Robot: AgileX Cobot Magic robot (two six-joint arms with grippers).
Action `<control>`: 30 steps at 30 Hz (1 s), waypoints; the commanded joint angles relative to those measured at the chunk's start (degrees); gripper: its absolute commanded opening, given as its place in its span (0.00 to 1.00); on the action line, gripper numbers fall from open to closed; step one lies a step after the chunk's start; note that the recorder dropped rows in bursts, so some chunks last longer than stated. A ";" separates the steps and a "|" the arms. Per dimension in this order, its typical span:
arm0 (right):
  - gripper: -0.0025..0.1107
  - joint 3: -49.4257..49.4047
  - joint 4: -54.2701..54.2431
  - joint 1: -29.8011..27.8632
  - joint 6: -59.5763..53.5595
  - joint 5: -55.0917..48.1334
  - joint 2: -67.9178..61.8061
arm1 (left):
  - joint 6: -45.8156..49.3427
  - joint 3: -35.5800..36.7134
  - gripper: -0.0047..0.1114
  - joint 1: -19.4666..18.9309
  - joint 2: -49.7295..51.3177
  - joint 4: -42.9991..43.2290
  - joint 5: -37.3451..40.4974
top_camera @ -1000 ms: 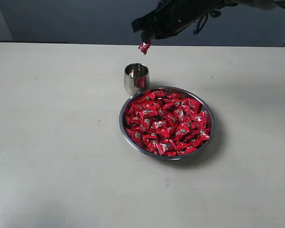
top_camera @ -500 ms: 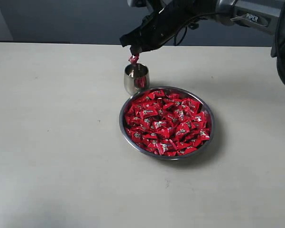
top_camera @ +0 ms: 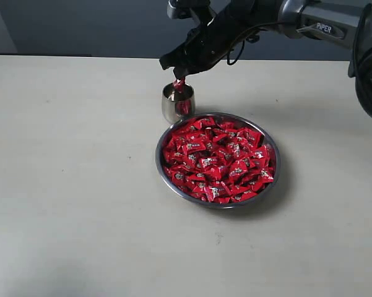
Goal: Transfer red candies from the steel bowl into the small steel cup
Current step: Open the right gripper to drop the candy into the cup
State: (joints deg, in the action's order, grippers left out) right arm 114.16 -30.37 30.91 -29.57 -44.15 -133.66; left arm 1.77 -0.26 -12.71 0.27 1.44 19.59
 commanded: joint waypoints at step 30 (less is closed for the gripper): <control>0.02 -11.66 0.32 -2.90 1.71 -1.73 14.39 | -0.08 0.26 0.04 0.27 -0.27 0.13 -0.45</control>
State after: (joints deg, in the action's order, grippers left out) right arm 108.15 -30.15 28.94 -28.00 -48.73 -122.84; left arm 1.77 -0.26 -12.71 0.27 1.44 19.59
